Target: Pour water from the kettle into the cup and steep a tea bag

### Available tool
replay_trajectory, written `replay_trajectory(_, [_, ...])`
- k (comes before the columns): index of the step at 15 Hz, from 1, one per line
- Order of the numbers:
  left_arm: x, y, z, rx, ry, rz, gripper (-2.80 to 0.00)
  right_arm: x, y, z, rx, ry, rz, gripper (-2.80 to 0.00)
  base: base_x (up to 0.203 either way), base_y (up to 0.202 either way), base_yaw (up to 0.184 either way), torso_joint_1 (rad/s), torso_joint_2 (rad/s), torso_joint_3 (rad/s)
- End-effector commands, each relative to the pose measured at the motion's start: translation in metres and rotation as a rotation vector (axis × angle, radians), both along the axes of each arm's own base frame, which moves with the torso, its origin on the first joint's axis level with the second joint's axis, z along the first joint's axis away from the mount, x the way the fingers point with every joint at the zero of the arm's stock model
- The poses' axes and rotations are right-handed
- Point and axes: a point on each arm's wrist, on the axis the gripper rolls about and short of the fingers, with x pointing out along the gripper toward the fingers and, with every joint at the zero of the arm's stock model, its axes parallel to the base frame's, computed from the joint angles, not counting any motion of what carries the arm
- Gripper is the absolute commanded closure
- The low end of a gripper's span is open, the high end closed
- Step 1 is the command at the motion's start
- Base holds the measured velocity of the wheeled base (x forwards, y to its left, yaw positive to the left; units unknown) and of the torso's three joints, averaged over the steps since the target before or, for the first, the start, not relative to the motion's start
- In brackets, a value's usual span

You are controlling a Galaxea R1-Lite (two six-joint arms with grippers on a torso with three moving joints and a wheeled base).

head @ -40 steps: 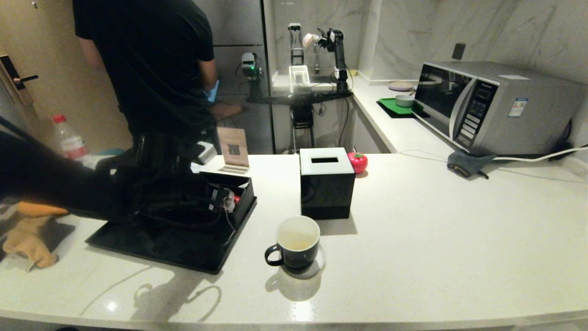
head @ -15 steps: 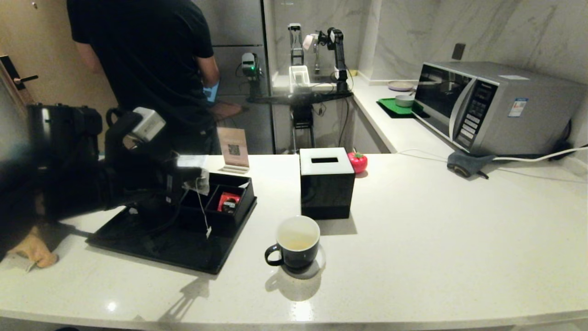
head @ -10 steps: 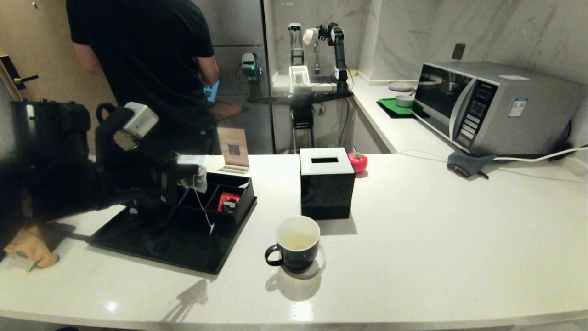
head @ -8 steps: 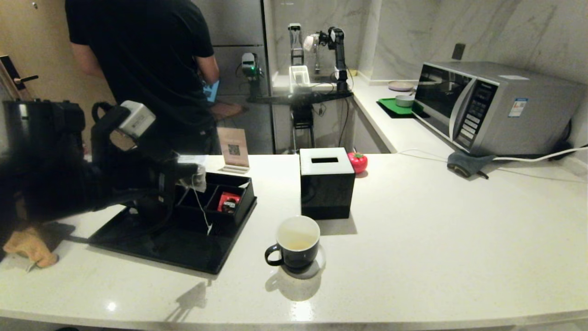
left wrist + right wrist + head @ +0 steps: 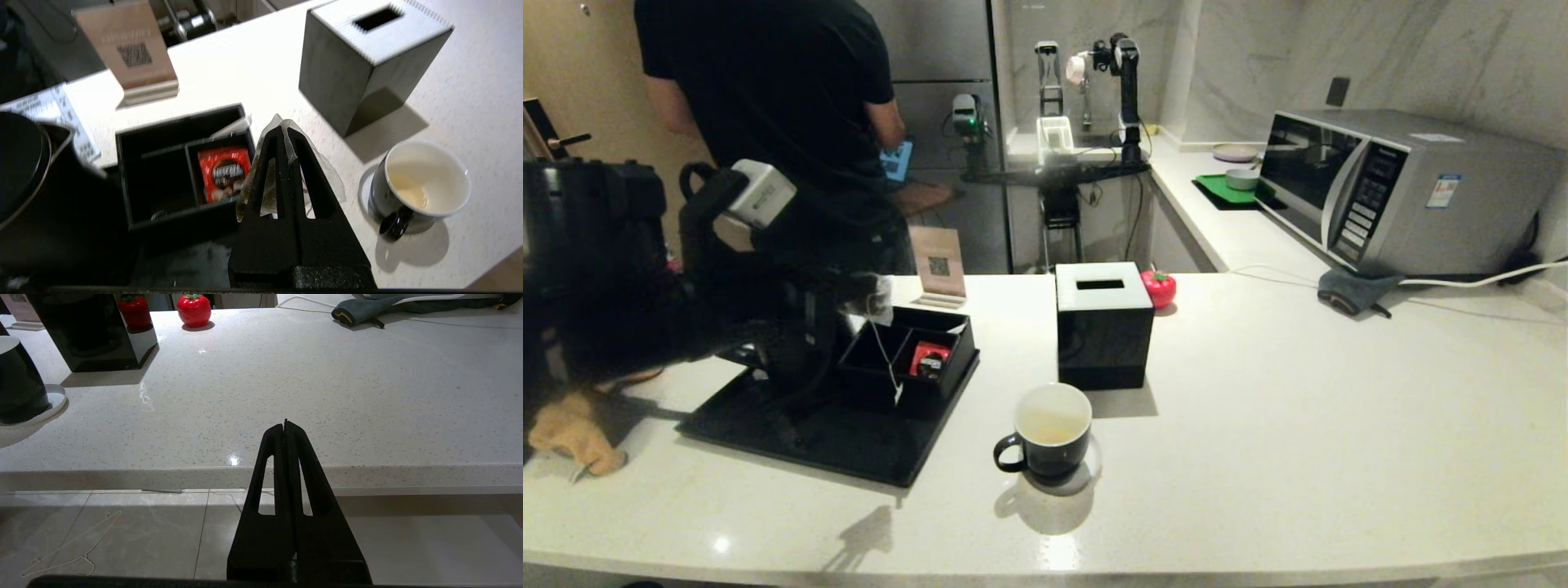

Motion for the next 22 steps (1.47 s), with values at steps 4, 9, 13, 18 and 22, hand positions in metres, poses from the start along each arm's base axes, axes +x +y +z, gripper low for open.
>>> replay_trajectory(4, [0.006,-0.011,-0.001,-0.026,-0.023,-0.028,0.00,0.000,0.000,0.000,-0.041,0.001,0.001,0.00,0.000,0.000,0.000,0.000,0.00,0.000])
replay_trajectory(9, [0.006,-0.012,0.004,-0.036,-0.048,-0.035,0.00,-0.007,0.002,0.025,-0.078,-0.078,0.065,0.00,0.000,0.000,0.000,0.000,0.00,0.000])
replay_trajectory(13, [0.005,-0.013,0.006,-0.056,-0.058,-0.035,0.00,0.002,0.004,0.063,-0.082,-0.041,0.182,0.00,0.000,0.000,0.000,0.000,0.00,0.000])
replay_trajectory(18, [0.000,-0.012,0.011,-0.059,-0.075,-0.034,0.00,0.060,0.009,0.120,-0.076,0.030,0.418,0.00,0.000,0.000,0.000,0.000,0.00,0.000])
replay_trajectory(22, [0.001,-0.012,0.013,-0.070,-0.096,-0.024,0.00,0.138,0.018,0.144,-0.095,0.059,0.642,0.00,0.000,0.000,0.000,0.000,0.00,0.000])
